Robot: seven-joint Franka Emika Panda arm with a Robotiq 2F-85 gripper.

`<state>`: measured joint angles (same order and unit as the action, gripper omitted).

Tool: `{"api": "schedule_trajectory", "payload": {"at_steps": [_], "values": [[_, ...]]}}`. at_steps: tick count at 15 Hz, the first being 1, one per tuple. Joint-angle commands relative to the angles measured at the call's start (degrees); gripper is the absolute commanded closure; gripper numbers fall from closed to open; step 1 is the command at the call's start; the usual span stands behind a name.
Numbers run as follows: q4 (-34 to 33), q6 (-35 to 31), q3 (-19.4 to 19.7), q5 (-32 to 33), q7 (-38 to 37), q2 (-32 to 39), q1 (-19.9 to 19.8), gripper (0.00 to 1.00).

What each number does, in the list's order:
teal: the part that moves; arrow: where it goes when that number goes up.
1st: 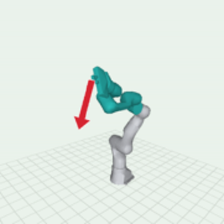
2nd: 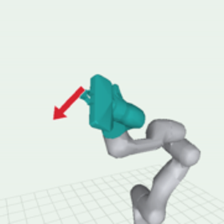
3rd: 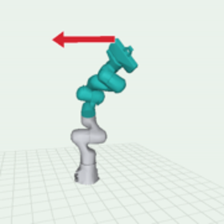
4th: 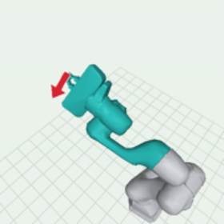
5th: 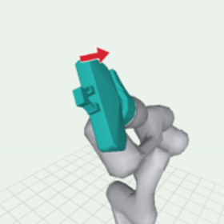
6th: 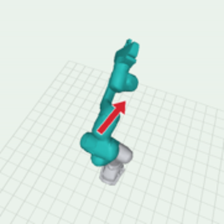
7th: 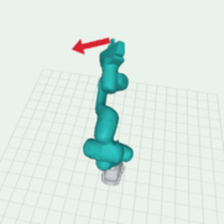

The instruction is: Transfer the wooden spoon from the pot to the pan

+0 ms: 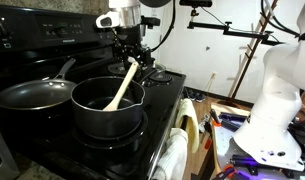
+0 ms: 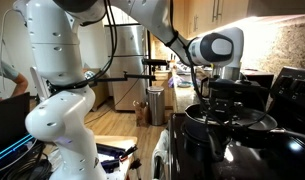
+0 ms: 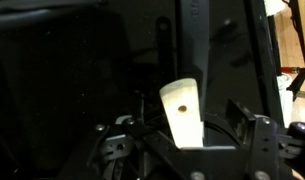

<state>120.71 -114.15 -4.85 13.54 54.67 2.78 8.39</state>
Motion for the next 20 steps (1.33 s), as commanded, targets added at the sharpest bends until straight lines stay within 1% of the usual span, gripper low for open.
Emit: {"api": "schedule_trajectory", "payload": {"at_steps": [1, 5, 7, 9, 10, 15, 17, 20], "values": [[-0.78, -0.02, -0.75, 2.35, 1.24, 0.18, -0.81, 0.46], [-1.43, -0.09, -0.89, 2.33, 0.87, 0.19, -0.75, 0.73], [-2.03, 0.60, -0.92, 0.44, 1.26, 0.01, -0.86, 0.86], [-2.36, 1.06, -0.84, -2.23, 1.92, -0.44, -1.08, 0.95], [-2.41, 0.97, -0.78, -3.81, 2.08, -0.75, -1.21, 0.93], [-3.62, 4.14, -0.19, -15.96, 3.91, -3.22, -2.23, 0.93], [-5.14, 6.55, 0.26, -17.41, 3.03, -4.13, -2.53, 0.93], [-8.33, 10.94, 0.92, -15.54, 2.20, -5.17, -2.63, 0.93]]}}
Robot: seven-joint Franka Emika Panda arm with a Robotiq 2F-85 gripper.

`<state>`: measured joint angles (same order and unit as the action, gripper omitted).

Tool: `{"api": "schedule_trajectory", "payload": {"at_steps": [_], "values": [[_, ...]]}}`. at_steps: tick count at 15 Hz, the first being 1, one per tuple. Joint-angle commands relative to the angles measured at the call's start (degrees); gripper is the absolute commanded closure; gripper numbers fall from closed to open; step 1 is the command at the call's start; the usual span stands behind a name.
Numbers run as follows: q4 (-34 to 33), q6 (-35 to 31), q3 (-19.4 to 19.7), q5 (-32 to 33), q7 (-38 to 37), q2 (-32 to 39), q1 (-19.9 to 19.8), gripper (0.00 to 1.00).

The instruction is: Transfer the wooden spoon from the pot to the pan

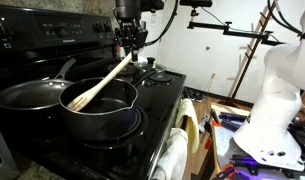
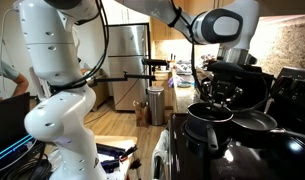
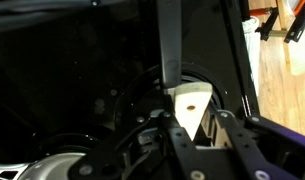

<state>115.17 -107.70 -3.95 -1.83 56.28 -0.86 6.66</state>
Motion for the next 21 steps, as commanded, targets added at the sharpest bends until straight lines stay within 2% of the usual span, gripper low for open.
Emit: {"api": "schedule_trajectory", "payload": {"at_steps": [1, 2, 5, 6, 8, 13, 14, 17, 21], "values": [[-4.49, 6.56, 0.20, -0.06, 0.45, -1.64, -0.88, 0.93], [-6.61, 8.88, 0.29, 0.13, 0.15, -1.52, -0.82, 0.93], [-13.58, 16.21, 0.51, -5.51, 1.79, 0.30, -0.74, 0.93], [-9.37, 12.42, 0.20, -2.44, -0.02, -1.16, -0.66, 0.70], [-11.95, 14.67, 0.16, -3.88, -0.02, -0.93, -0.67, 0.70], [-12.38, 14.89, 0.11, -4.18, 0.02, -0.17, -0.73, 0.70], [-12.38, 14.89, 0.11, -4.19, 0.02, -0.14, -0.73, 0.93], [-12.23, 12.19, -0.59, 4.35, -0.40, -0.81, -0.31, 0.93], [-15.60, 4.41, -0.87, 12.42, -1.03, 3.72, -0.32, 0.93]]}}
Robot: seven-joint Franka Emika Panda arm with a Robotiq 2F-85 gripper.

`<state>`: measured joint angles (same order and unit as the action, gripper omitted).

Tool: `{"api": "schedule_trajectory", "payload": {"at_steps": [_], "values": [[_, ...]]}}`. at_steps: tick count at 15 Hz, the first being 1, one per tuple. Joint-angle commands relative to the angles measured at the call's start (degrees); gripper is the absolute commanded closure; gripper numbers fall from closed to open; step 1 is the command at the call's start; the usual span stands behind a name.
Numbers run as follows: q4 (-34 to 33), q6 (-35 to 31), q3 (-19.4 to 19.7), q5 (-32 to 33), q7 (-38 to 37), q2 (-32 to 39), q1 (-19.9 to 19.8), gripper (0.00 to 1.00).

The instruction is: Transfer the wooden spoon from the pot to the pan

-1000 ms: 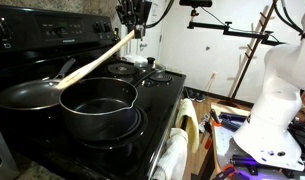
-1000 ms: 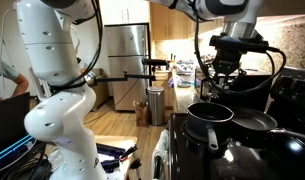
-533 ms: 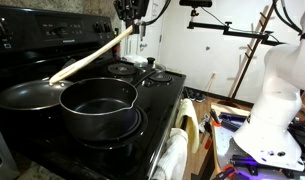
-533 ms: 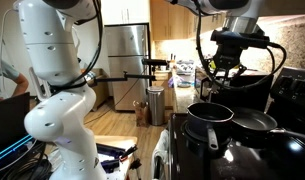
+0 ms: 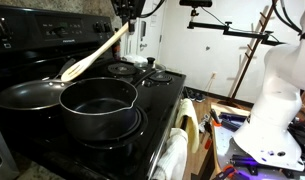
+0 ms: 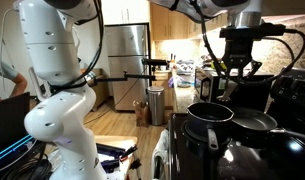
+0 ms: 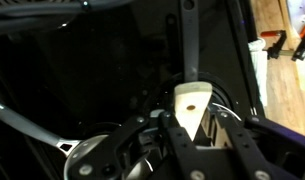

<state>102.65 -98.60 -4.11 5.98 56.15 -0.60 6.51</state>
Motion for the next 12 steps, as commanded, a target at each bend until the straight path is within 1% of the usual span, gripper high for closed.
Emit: {"api": "schedule_trajectory", "payload": {"at_steps": [1, 5, 6, 9, 12], "values": [[-4.17, -6.73, -0.74, 5.45, -1.08, 4.99, -0.18, 0.93], [-8.80, -14.68, -0.77, 9.78, -2.30, 12.20, -0.13, 0.93], [-10.28, -15.81, -0.72, 10.47, -2.38, 14.24, -0.13, 0.93], [-14.35, -17.97, -0.60, 10.79, -2.64, 19.37, -0.24, 0.93], [-17.60, -17.84, -0.57, 10.22, -3.87, 22.78, -0.06, 0.93]]}}
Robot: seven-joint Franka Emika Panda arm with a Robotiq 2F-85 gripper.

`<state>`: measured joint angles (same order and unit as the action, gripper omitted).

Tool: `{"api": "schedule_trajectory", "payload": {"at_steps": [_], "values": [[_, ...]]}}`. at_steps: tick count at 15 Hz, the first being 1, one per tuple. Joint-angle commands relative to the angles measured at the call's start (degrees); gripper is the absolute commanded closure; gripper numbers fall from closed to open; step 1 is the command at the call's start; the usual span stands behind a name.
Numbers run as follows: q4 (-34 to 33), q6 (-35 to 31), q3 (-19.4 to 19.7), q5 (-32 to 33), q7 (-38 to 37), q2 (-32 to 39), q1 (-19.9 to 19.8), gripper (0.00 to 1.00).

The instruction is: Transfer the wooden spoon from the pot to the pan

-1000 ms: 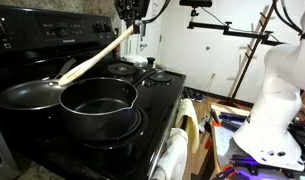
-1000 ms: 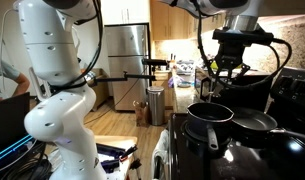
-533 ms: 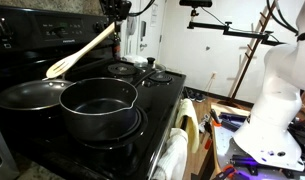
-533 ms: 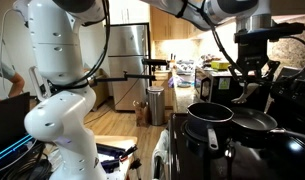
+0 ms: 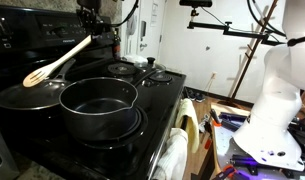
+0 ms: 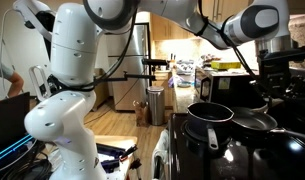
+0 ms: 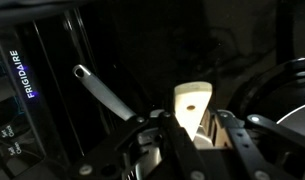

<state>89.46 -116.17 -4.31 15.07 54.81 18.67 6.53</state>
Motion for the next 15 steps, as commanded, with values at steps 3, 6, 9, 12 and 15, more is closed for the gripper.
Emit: {"api": "schedule_trajectory", "payload": {"at_steps": [3, 6, 9, 12, 15], "values": [[-4.59, -0.52, -0.04, 1.00, -6.98, 4.45, 0.07, 0.93], [-3.17, -0.87, -0.21, 0.26, -12.75, 4.31, 0.16, 0.93], [-1.84, -0.13, -1.31, -2.09, -16.62, 4.32, 0.12, 0.93], [-0.05, 0.72, -2.88, -4.89, -18.40, 3.86, -0.07, 0.93], [1.77, 0.89, -3.37, -6.23, -19.35, 3.52, -0.31, 0.93]]}}
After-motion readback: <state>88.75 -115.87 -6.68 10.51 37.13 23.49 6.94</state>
